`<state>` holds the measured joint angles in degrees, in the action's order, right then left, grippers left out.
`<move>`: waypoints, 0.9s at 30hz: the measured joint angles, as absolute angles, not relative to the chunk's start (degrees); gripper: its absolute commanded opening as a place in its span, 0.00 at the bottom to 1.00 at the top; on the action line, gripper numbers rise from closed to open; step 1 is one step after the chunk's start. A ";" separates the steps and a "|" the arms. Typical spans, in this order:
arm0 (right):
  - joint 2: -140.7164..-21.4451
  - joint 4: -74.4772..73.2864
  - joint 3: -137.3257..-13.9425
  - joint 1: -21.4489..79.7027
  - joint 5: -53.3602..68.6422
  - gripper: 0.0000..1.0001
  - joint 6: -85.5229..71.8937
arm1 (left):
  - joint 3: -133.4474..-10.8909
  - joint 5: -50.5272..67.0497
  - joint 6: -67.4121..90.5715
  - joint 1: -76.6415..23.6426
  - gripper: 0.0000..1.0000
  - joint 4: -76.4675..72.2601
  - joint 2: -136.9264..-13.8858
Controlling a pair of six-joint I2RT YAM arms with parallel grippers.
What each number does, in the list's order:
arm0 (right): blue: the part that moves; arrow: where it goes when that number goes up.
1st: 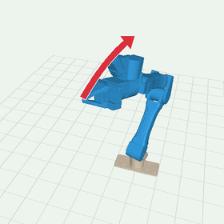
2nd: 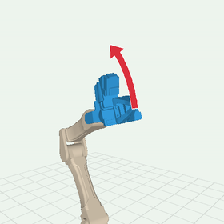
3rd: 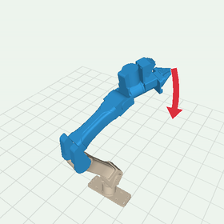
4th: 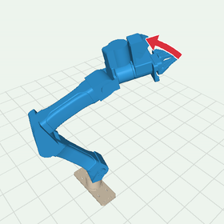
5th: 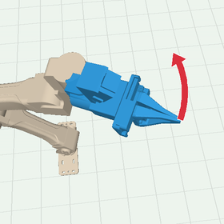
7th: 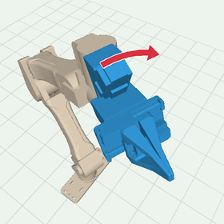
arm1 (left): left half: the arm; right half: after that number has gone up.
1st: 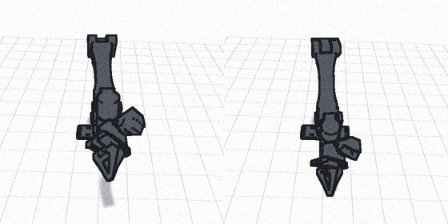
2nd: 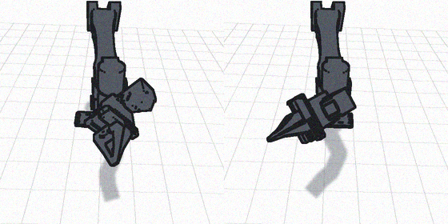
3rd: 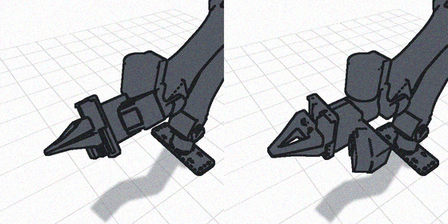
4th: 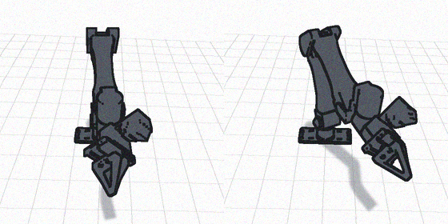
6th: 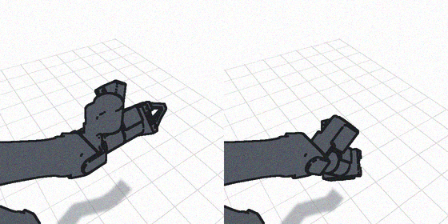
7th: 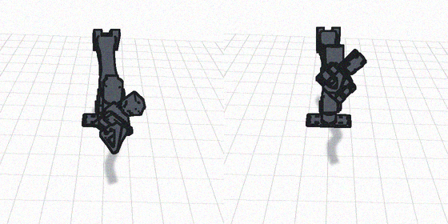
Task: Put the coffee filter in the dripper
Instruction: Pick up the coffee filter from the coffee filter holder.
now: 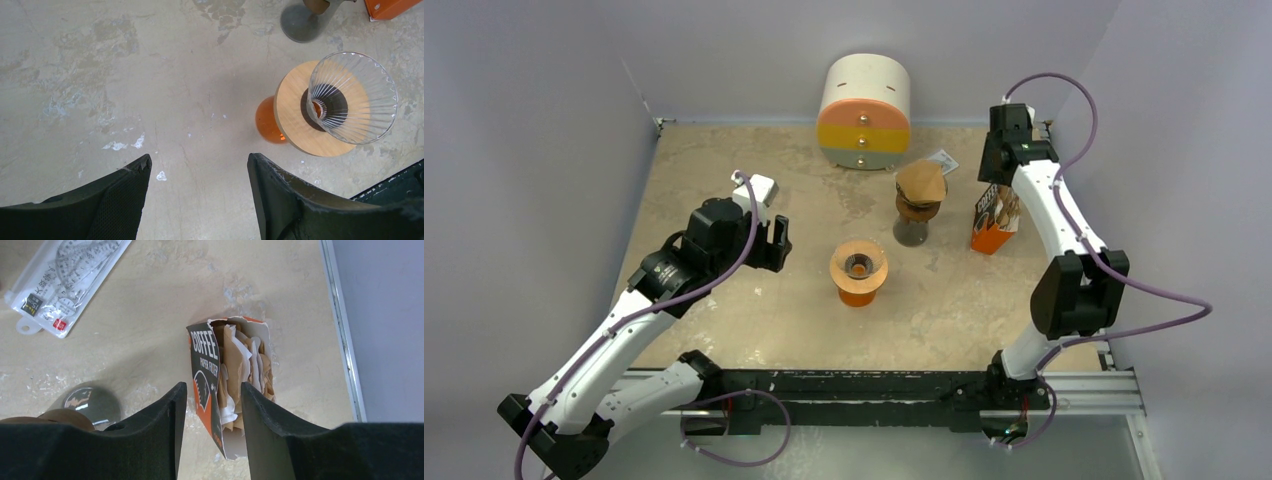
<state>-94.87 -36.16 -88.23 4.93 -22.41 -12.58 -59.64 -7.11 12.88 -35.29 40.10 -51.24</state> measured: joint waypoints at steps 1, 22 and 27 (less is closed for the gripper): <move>-95.00 -35.99 -88.29 4.82 -22.44 0.47 -12.58 | -59.64 -7.09 12.88 -35.29 0.69 40.07 -51.24; -98.04 -35.18 -89.41 3.25 -21.47 0.45 -12.88 | -59.61 -7.35 12.86 -35.29 0.69 39.99 -51.24; -98.04 -35.16 -89.41 3.07 -21.47 0.45 -13.02 | -59.59 -7.49 12.88 -35.29 0.69 39.99 -51.24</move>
